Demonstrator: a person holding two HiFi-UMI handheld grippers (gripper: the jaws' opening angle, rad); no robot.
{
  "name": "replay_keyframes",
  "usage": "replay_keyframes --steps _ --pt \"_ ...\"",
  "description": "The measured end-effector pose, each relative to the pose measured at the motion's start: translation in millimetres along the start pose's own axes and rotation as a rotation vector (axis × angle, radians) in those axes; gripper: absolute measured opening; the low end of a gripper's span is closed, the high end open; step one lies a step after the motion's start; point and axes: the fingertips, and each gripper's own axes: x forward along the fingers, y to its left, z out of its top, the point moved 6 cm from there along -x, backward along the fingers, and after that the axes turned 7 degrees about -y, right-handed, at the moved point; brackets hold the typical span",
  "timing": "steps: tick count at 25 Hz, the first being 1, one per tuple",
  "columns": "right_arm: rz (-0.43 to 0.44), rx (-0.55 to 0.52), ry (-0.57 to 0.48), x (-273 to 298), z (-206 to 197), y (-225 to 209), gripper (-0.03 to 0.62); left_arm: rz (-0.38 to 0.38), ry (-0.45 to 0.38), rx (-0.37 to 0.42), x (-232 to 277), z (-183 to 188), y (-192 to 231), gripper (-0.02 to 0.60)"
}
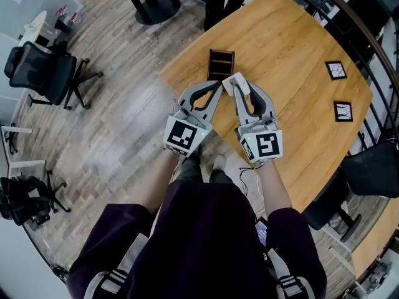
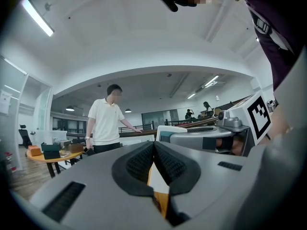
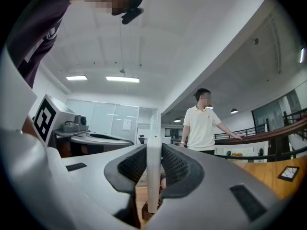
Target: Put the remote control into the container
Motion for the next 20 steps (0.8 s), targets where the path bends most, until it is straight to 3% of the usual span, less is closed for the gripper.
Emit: replay_keyframes --steps 4,13,16,20 --pt "-0.045 -0.007 0.024 31 -19 -1 0.101 -0.045 0.049 -0.036 12 -20 32 0.012" --pt "-0.126 -0.022 0.093 81 -64 -12 0.101 -0.142 0.070 -0.094 44 -69 91 0.012" --pt "-0.095 -0.030 0.092 87 -70 -16 0.101 -0.154 0.067 -0.109 50 -78 97 0.012" --pt "0.032 -0.049 0.098 97 -74 -24 0.101 -0.159 0.067 -0.123 56 -88 101 0.012"
